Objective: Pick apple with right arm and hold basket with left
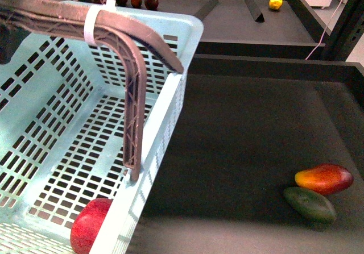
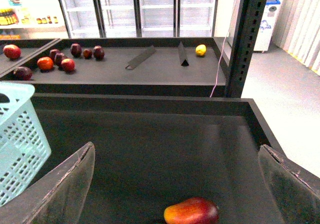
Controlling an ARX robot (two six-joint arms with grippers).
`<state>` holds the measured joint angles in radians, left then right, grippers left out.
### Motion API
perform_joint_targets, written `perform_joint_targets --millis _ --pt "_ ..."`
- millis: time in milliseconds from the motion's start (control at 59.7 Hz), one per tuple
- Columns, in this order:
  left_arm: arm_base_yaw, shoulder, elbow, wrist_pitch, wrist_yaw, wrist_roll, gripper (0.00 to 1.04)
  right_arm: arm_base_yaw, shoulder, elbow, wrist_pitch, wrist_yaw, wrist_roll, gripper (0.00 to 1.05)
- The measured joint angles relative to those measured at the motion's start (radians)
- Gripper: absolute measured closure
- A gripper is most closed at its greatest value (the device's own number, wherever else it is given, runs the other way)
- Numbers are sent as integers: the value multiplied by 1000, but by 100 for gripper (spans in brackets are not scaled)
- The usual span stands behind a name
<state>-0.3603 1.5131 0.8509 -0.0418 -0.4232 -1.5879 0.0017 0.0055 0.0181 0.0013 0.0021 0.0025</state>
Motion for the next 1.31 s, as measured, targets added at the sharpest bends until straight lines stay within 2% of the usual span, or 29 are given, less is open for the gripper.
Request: perform_joint_targets --millis 402,721,1089,1123,1307 --pt "82 93 -11 -11 13 -56 88 0 0 0 0 0 0 9" --pt "85 144 -9 -102 14 -102 88 0 0 0 0 0 0 9" --pt "44 115 20 -271 9 -159 88 0 0 0 0 0 0 9" --pt "40 102 20 -287 11 -167 85 0 0 0 0 0 0 9" --pt "11 20 16 -319 -1 -165 52 0 0 0 0 0 0 9"
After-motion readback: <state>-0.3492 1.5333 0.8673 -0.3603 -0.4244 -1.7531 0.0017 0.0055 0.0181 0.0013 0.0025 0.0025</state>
